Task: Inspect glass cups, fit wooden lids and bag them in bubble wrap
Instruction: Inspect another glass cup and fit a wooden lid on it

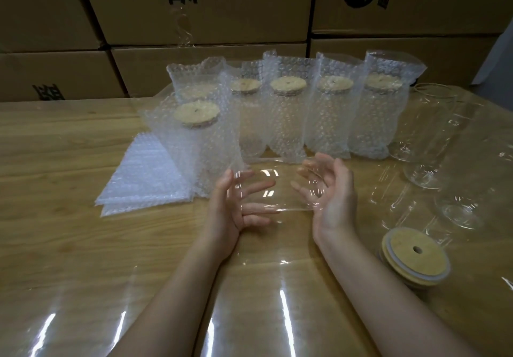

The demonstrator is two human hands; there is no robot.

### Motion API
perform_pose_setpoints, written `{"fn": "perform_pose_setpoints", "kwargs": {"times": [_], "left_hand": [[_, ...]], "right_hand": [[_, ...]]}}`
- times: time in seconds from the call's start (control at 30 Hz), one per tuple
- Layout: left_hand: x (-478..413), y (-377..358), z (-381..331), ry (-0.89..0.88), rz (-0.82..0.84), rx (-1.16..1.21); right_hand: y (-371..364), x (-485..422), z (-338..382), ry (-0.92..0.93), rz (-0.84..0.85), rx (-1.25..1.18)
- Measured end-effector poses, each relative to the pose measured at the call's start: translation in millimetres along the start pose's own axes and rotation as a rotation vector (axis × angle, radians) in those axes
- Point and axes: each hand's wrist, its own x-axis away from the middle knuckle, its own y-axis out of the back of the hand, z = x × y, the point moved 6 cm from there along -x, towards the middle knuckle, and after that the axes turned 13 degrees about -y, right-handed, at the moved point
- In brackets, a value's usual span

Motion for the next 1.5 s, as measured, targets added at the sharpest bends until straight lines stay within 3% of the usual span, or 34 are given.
{"fn": "perform_pose_setpoints", "kwargs": {"times": [0.13, 0.3, 0.4, 0.57, 0.67, 0.8, 1.0, 1.13, 1.27, 1.4, 1.5], "left_hand": [[5, -5, 2, 0.085, 0.098, 0.092], [8, -20, -2, 0.022, 0.249, 0.151], [6, -30, 0, -0.054, 0.235, 0.097], [21, -43, 5, -0.392, 0.252, -0.223], [27, -42, 1, -0.539, 0.177, -0.448], [26, -34, -13, -0.638, 0.120, -0.569], [32, -50, -28, -0.861, 0.337, -1.022], [39, -65, -34, -1.044, 0.448, -1.197], [40, -74, -31, -1.053, 0.496, -1.343], [41, -73, -35, -1.008, 0.372, -1.350], [34, -62, -38, -0.834, 0.243, -1.239]], "right_hand": [[1, 0, 8, 0.032, -0.010, -0.058], [12, -1, 8, -0.043, -0.089, -0.271], [17, 0, 3, -0.115, -0.098, -0.391], [12, 0, -12, -0.241, -0.049, -0.442], [4, 0, -20, -0.275, 0.024, -0.393], [-9, 2, -26, -0.268, 0.124, -0.261], [-21, 8, -28, -0.232, 0.172, -0.159], [-22, 11, -23, -0.197, 0.187, -0.153], [-27, 17, -20, -0.125, 0.214, -0.083], [-36, 28, -11, 0.007, 0.266, 0.066], [-38, 36, -11, 0.137, 0.282, 0.232]]}}
